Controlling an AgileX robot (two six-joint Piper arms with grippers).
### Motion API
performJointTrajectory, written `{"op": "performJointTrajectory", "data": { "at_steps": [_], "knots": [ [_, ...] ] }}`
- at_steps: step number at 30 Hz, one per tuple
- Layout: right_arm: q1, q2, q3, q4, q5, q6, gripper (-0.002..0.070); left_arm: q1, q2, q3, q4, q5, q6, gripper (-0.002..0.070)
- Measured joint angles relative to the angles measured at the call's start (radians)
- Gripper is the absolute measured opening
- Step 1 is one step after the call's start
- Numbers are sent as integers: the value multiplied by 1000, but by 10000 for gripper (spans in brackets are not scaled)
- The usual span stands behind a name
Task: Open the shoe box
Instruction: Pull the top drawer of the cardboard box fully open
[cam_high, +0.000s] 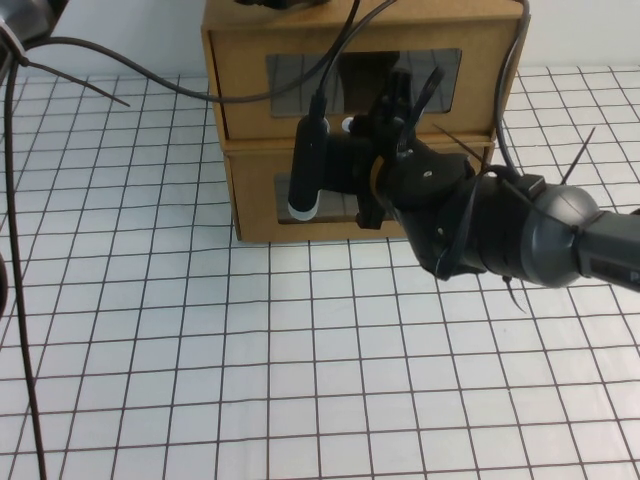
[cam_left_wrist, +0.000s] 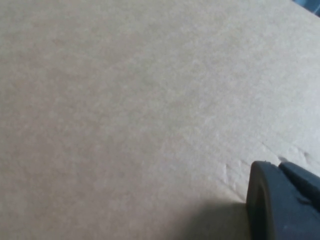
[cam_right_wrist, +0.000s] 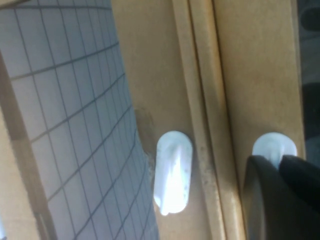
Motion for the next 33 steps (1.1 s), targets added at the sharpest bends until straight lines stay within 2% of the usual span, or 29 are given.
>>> {"op": "performJointTrajectory", "data": {
  "at_steps": [17, 33],
  "knots": [
    [92, -198, 264, -7, 46, 20, 11, 0, 0, -3, -24, 49, -44, -5],
    [327, -419, 492, 132, 234, 22, 7, 0, 0, -7, -22, 73, -72, -5]
  ]
}}
